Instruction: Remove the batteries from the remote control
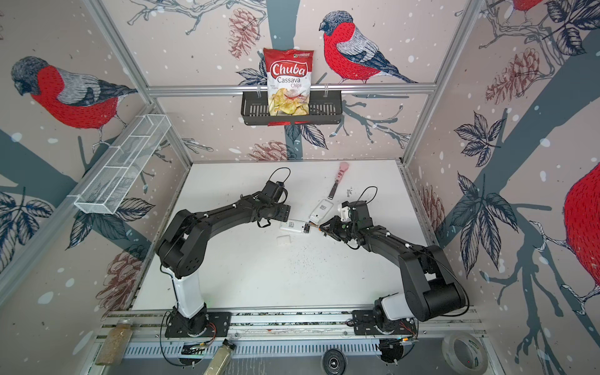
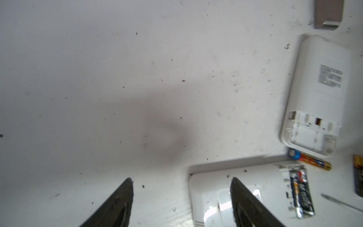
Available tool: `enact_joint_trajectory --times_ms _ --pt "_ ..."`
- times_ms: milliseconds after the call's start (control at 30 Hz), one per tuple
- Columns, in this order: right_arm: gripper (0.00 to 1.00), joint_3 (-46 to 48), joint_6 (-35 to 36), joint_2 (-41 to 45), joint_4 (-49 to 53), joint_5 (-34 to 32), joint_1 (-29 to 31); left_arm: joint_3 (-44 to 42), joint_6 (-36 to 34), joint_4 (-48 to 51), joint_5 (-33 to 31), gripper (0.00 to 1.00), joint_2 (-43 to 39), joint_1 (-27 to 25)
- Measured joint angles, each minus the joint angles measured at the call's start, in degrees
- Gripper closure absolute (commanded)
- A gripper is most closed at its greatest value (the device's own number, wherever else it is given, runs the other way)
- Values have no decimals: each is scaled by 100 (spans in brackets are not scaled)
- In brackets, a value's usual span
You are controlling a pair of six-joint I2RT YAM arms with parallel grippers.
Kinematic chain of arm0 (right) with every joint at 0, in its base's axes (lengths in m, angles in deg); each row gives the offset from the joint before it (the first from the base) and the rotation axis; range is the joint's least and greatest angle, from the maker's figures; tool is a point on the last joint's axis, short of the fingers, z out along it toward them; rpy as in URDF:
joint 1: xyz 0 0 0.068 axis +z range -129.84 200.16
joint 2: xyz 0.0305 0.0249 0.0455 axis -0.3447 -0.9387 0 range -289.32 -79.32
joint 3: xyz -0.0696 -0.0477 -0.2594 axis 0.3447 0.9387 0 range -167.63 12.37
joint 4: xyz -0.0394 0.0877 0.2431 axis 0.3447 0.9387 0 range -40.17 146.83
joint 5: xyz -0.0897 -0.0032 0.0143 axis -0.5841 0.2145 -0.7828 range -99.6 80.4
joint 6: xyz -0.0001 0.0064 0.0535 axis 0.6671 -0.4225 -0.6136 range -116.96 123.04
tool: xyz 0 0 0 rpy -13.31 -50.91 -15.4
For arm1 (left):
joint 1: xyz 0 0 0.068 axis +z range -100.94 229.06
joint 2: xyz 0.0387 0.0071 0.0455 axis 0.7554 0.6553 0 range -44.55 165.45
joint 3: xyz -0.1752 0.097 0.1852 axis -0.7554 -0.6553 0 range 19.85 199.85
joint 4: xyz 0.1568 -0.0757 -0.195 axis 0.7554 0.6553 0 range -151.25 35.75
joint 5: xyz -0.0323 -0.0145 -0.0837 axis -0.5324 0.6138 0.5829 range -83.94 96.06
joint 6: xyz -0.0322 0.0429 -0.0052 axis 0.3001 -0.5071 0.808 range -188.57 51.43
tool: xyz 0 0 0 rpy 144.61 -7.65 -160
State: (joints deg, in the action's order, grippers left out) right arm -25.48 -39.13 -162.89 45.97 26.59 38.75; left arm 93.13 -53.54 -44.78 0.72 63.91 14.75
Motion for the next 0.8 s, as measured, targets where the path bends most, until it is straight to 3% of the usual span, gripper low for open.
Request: enact_joint_trajectory --times_ms 133,200,800 --pt "100 -374 494 -264 422 57 -57 -323 -2 -133 240 53 -66 -4" --pt "100 -426 629 -317 564 57 -63 -459 -2 -175 291 56 -74 -15" --pt "100 -542 940 -485 994 39 -57 -599 2 -730 525 62 101 -273"
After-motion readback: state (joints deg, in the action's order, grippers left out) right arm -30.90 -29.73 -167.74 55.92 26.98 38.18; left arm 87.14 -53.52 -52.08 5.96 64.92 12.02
